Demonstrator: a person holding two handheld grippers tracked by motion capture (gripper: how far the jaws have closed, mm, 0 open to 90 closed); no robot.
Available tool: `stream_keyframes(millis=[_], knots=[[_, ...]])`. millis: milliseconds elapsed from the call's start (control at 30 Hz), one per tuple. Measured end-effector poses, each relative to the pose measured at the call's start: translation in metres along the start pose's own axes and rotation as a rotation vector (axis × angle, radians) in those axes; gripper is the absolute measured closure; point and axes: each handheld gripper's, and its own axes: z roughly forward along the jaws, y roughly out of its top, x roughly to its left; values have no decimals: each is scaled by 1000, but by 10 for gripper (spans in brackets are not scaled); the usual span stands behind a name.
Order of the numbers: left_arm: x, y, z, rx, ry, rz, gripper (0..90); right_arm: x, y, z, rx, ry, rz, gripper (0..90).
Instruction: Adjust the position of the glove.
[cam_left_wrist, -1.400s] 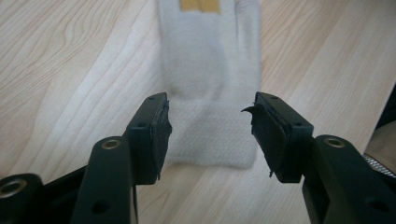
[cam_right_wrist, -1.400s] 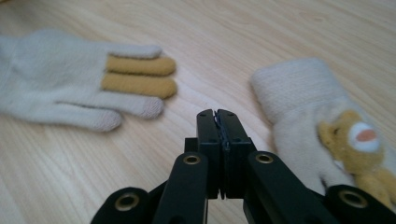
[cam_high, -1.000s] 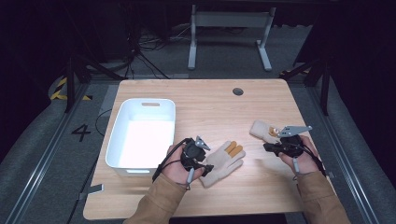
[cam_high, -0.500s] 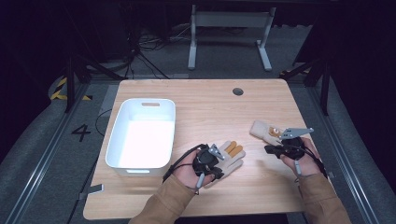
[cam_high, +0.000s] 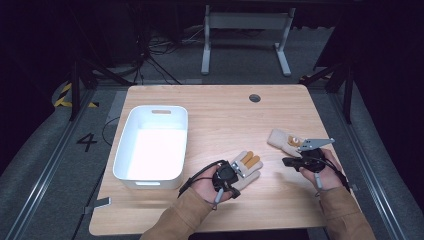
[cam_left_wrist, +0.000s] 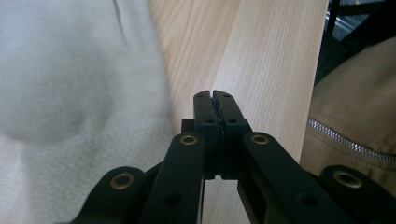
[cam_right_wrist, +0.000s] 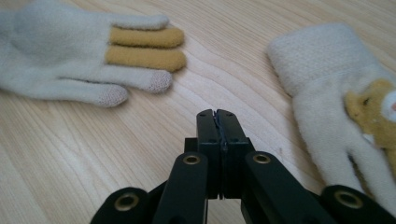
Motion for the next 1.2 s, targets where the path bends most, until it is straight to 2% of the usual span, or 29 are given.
stream_keyframes(millis=[67, 333, 367, 500, 667, 800, 867, 1000, 1200], knots=[[1, 0, 5, 25, -5, -2, 897, 1, 0, 1, -2, 5, -2, 900], [2, -2, 12, 67, -9, -16, 897, 1, 0, 1, -5, 6, -8, 900], [3, -2, 13, 77, 17, -21, 897, 1, 0, 1, -5, 6, -9, 900], [7, -4, 14, 88, 35, -33, 897, 2, 0, 1, -4, 8, -9, 900], [12, -7, 10, 86, 81, -54, 897, 2, 1, 1, -6, 9, -8, 900], [17, -9, 6, 77, 101, -78, 897, 2, 1, 0, -9, 12, -9, 900], [22, -11, 4, 67, 133, -93, 897, 2, 1, 1, -7, 10, -8, 900], [26, -11, 4, 62, 152, -100, 896, 2, 1, 1, -7, 9, -11, 900], [35, -14, 1, 15, 194, -135, 896, 4, 1, 2, 1, 8, -9, 900]])
